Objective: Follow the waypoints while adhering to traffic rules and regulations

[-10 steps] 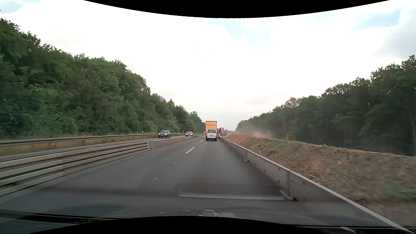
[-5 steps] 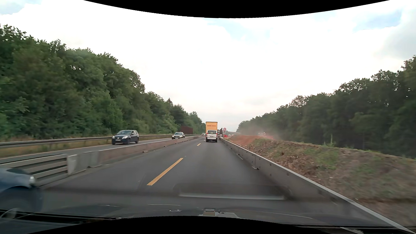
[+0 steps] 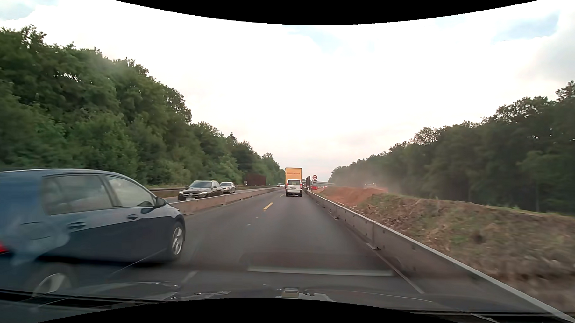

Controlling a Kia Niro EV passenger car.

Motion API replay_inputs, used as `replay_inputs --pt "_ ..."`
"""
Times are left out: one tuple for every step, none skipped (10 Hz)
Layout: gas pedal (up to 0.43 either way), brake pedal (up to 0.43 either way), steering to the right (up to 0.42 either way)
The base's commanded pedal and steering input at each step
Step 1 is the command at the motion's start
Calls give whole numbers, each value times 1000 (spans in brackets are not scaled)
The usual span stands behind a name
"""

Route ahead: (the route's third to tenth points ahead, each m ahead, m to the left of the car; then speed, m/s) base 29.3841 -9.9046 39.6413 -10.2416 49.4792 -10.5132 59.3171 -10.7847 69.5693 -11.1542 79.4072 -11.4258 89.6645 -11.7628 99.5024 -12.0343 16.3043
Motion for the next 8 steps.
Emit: replay_inputs --pt "98 0 -8" --pt "98 0 -10" --pt "98 0 -12" --pt "98 0 -12" --pt "98 0 -12" --pt "98 0 -12" --pt "98 0 -11" --pt "98 0 -11"
